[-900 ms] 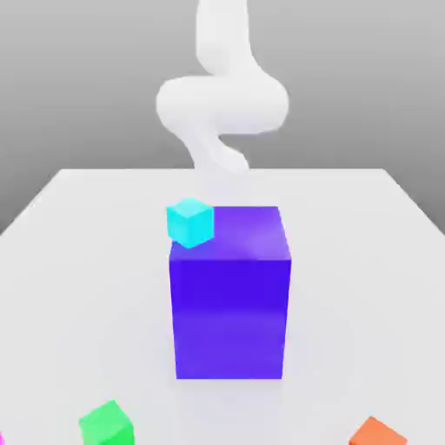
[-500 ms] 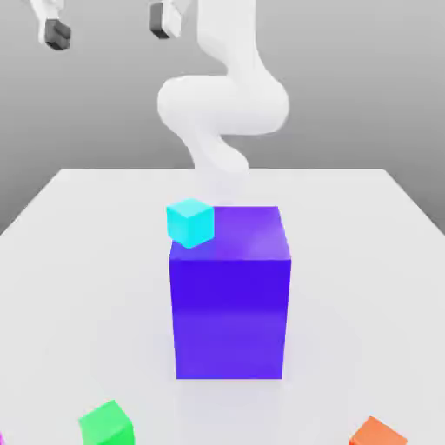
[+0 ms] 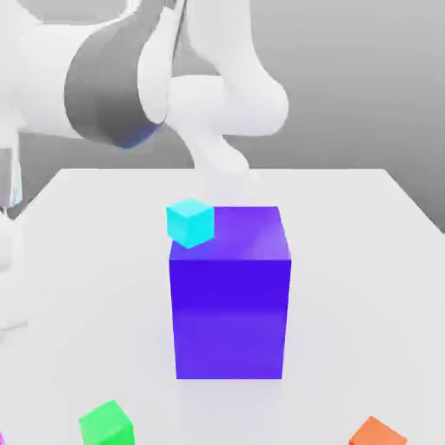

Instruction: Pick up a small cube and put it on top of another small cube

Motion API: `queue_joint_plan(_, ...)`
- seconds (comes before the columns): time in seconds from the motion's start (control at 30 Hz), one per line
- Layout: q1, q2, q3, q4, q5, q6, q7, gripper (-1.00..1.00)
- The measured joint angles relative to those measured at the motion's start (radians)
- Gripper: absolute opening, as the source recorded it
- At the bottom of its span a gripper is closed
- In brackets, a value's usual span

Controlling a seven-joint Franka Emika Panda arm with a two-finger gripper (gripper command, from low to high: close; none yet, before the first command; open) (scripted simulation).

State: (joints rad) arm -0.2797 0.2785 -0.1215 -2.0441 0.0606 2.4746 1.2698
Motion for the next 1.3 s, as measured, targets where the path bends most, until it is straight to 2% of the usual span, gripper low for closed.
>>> queue_joint_plan(0.2,-0.053,0.221,-0.026,0.052,0.060,0.033,0.064,0.00)
queue_joint_plan(0.33,-0.077,0.366,-0.011,0.089,0.092,0.117,0.061,0.00)
queue_joint_plan(0.37,-0.081,0.391,-0.007,0.095,0.096,0.135,0.058,-1.00)
queue_joint_plan(0.57,-0.082,0.403,-0.004,0.098,0.100,0.145,0.056,-1.00)
queue_joint_plan(0.73,-0.061,0.271,-0.027,0.058,0.080,0.052,0.075,-1.00)
queue_joint_plan(0.9,0.020,0.105,-0.015,-0.111,0.070,0.056,0.167,-1.00)
queue_joint_plan(1.03,0.099,-0.030,-0.012,-0.257,0.014,0.074,0.282,-1.00)
queue_joint_plan(1.17,0.110,0.042,0.003,-0.289,0.021,0.178,0.297,-1.00)
queue_joint_plan(1.2,0.107,0.072,0.008,-0.289,0.028,0.207,0.292,1.00)
queue_joint_plan(1.3,0.107,0.072,0.008,-0.289,0.028,0.207,0.292,1.00)
